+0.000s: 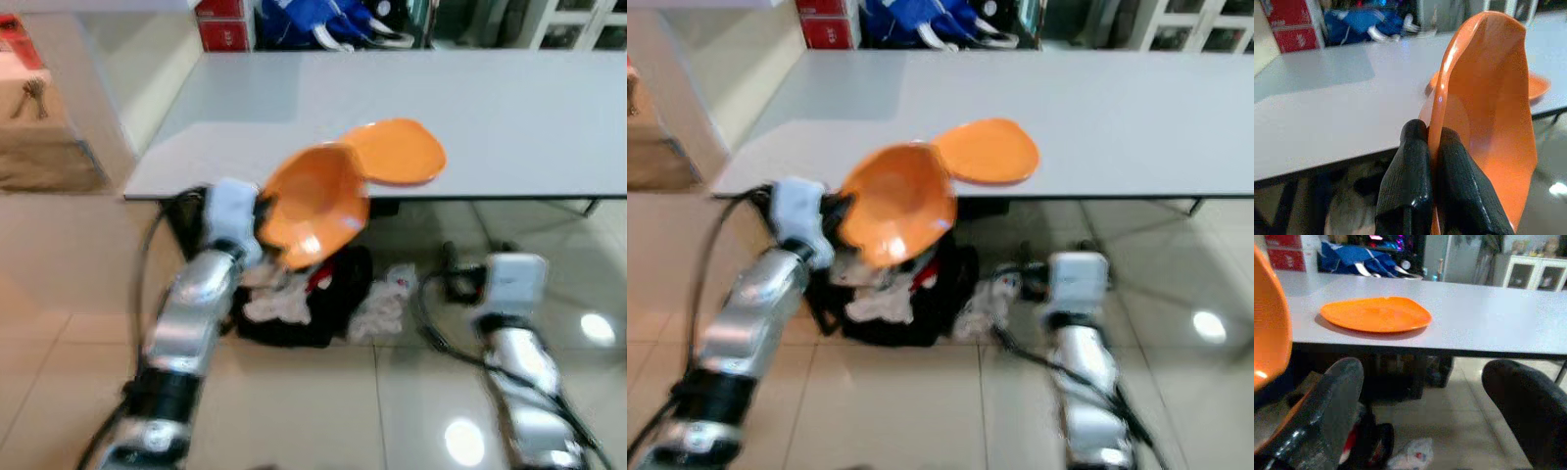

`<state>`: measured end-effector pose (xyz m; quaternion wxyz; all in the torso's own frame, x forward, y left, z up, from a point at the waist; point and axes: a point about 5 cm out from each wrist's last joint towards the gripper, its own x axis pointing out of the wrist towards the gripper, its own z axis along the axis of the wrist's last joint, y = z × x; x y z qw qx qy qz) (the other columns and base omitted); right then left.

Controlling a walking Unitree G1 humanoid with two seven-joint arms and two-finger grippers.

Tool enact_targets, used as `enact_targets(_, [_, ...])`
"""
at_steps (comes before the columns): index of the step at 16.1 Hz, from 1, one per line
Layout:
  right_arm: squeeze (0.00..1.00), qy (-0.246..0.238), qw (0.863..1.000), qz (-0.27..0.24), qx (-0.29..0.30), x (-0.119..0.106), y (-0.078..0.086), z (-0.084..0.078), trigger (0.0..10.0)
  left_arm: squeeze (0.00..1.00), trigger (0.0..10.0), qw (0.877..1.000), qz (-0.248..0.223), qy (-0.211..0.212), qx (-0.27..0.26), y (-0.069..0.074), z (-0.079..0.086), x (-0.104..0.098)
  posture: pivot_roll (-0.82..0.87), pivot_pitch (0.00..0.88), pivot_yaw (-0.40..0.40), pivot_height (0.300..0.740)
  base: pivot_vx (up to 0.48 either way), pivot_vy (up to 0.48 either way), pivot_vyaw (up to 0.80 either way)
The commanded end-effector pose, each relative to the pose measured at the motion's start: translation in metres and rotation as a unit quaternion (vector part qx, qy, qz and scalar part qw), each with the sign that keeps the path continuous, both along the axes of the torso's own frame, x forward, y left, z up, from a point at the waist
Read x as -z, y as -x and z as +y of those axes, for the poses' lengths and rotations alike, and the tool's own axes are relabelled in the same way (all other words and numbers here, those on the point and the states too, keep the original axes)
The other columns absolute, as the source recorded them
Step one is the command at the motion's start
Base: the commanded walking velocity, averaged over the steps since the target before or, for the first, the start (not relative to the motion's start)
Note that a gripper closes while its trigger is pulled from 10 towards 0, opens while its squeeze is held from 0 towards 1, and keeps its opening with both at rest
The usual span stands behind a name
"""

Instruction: Setting the table

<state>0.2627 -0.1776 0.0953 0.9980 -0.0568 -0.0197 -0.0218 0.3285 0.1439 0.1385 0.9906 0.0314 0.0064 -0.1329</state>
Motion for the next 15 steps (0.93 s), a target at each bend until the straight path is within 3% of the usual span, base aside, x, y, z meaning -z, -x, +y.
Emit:
enact_targets(1, [0.0,0.012,1.0,-0.003,0.011,-0.002,0.002,-0.01,10.0,0.0,0.0,1.0,-0.029,0.005,0.009,-0.003,-0.007,-0.013,-0.08,0.009,0.055,0.74,0.281,-0.386,0.0])
enact_targets(8, [0.0,0.008,1.0,-0.005,0.008,-0.003,0.003,-0.01,10.0,0.0,0.0,0.999,-0.029,0.009,0.015,0.003,-0.008,-0.007,-0.08,0.024,0.051,0.74,0.276,-0.39,0.0])
enact_targets(13, [0.0,0.008,1.0,-0.003,0.008,-0.003,0.003,-0.009,10.0,0.0,0.0,0.999,-0.044,0.013,0.023,-0.001,-0.01,-0.018,-0.08,0.028,0.054,0.74,0.277,-0.388,0.0])
enact_targets(15, [0.0,0.007,1.0,0.0,0.009,-0.001,0.005,-0.009,10.0,0.0,0.0,0.998,-0.056,0.023,0.035,-0.013,-0.01,-0.036,-0.08,0.03,0.053,0.74,0.277,-0.388,0.0])
